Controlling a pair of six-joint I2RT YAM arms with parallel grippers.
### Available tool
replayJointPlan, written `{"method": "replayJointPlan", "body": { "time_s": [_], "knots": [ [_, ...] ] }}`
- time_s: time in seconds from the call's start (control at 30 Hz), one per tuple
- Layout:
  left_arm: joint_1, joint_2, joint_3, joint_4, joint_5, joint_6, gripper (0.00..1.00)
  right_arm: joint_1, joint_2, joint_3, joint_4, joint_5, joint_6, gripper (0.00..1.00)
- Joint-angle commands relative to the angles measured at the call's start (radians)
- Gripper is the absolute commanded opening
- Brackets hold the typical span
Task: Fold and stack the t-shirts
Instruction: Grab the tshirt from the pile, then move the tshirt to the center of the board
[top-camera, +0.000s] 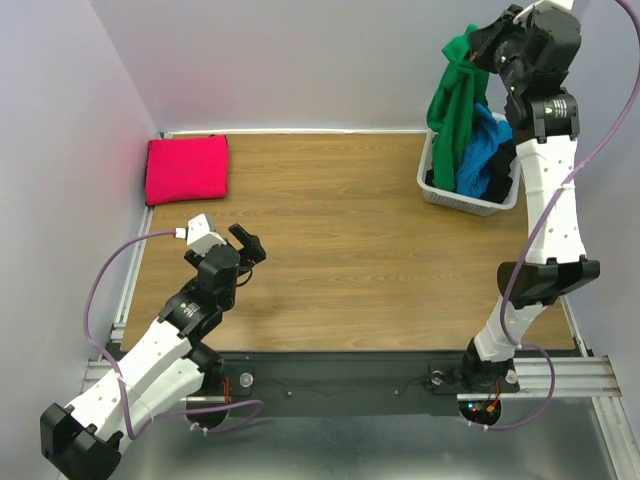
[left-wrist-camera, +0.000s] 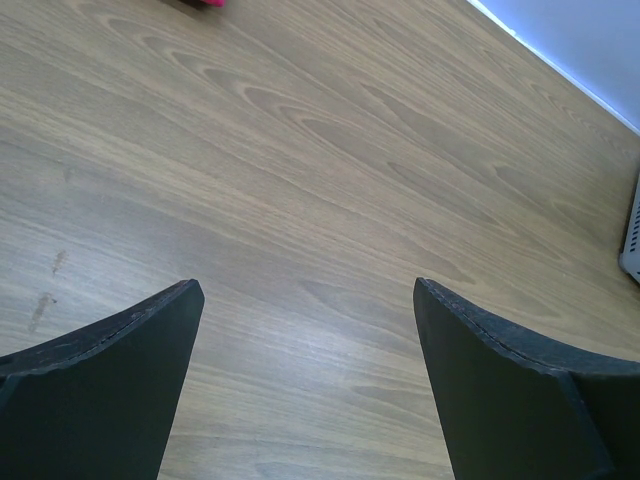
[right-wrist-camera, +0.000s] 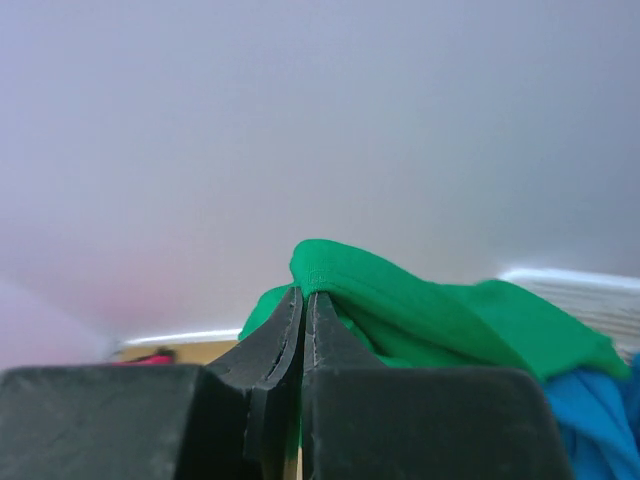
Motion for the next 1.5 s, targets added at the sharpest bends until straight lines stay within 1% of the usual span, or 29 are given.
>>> {"method": "replayJointPlan", "body": {
  "time_s": [0.0, 0.1, 0.2, 0.23, 0.27, 0.3, 0.37, 0.47, 0.5, 0.57, 0.63, 0.67, 0.77, 0.8, 0.87, 0.97, 1.07, 1.13, 1.23, 1.27, 1.33, 1.37, 1.47],
  "knots": [
    [-0.005, -0.015, -0.003, 0.026, -0.026, -0.009, 0.99, 0.001, -0.066, 0.101, 0.227, -0.191, 0.100, 0.00],
    [-0.005, -0.013, -0.003, 0.026, -0.026, -0.009, 0.99, 0.001, -0.078, 0.141, 0.299, -0.124, 0.095, 0.00],
    [-0.005, -0.015, -0.001, 0.024, -0.029, -0.009, 0.99, 0.001, -0.098, 0.124, 0.394, -0.064, 0.098, 0.00],
    [-0.005, -0.016, -0.001, 0.024, -0.031, -0.009, 0.99, 0.001, -0.103, 0.126, 0.410, -0.032, 0.092, 0.00],
    [-0.005, -0.018, -0.004, 0.024, -0.029, -0.009, 0.99, 0.001, -0.106, 0.130, 0.431, 0.047, 0.083, 0.00],
    [-0.005, -0.016, -0.003, 0.023, -0.029, -0.009, 0.99, 0.001, -0.104, 0.141, 0.440, 0.077, 0.062, 0.00],
    [-0.005, -0.018, -0.004, 0.023, -0.029, -0.009, 0.99, 0.001, -0.097, 0.158, 0.453, 0.082, 0.017, 0.00],
    [-0.005, -0.018, -0.001, 0.018, -0.032, -0.009, 0.99, -0.001, -0.109, 0.126, 0.491, 0.070, 0.022, 0.00],
    [-0.003, -0.019, -0.001, 0.018, -0.032, -0.011, 0.99, -0.001, -0.112, 0.118, 0.491, 0.085, 0.022, 0.00],
    [-0.005, -0.019, -0.001, 0.020, -0.032, -0.011, 0.99, 0.001, -0.107, 0.109, 0.546, 0.109, 0.031, 0.00],
    [-0.005, -0.019, -0.001, 0.017, -0.032, -0.011, 0.99, 0.001, -0.100, 0.121, 0.551, 0.070, 0.054, 0.00],
    [-0.005, -0.019, -0.001, 0.018, -0.034, -0.012, 0.99, 0.001, -0.090, 0.127, 0.557, -0.031, 0.087, 0.00],
    [-0.005, -0.018, 0.000, 0.015, -0.034, -0.012, 0.99, -0.001, -0.083, 0.130, 0.571, -0.191, 0.165, 0.00],
    [-0.005, -0.018, 0.000, 0.015, -0.034, -0.014, 0.99, 0.001, -0.080, 0.120, 0.572, -0.212, 0.223, 0.00],
    [-0.005, -0.019, -0.001, 0.012, -0.032, -0.014, 0.99, 0.002, -0.083, 0.104, 0.577, -0.280, 0.271, 0.00],
    [-0.005, -0.019, 0.002, 0.012, -0.031, -0.012, 0.99, 0.004, -0.081, 0.086, 0.579, -0.398, 0.310, 0.00],
    [-0.005, -0.018, 0.002, 0.009, -0.034, -0.014, 0.99, 0.013, -0.087, 0.074, 0.577, -0.481, 0.368, 0.00],
    [-0.005, -0.019, 0.003, 0.008, -0.034, -0.014, 0.99, 0.031, -0.090, 0.066, 0.575, -0.522, 0.410, 0.00],
    [-0.005, -0.018, 0.014, 0.004, -0.037, -0.012, 0.99, 0.103, -0.093, 0.048, 0.569, -0.591, 0.427, 0.00],
    [-0.005, -0.019, 0.022, 0.000, -0.039, -0.015, 0.99, 0.155, -0.095, 0.034, 0.562, -0.601, 0.422, 0.00],
    [-0.005, -0.018, 0.034, -0.014, -0.042, -0.043, 0.99, 0.211, -0.097, 0.019, 0.539, -0.590, 0.390, 0.01],
    [-0.005, -0.016, 0.051, -0.020, -0.039, -0.055, 0.99, 0.262, -0.100, 0.003, 0.527, -0.581, 0.375, 0.00],
    [-0.005, -0.015, 0.090, -0.032, -0.013, -0.081, 0.99, 0.304, -0.093, -0.008, 0.503, -0.564, 0.327, 0.00]
  ]
}}
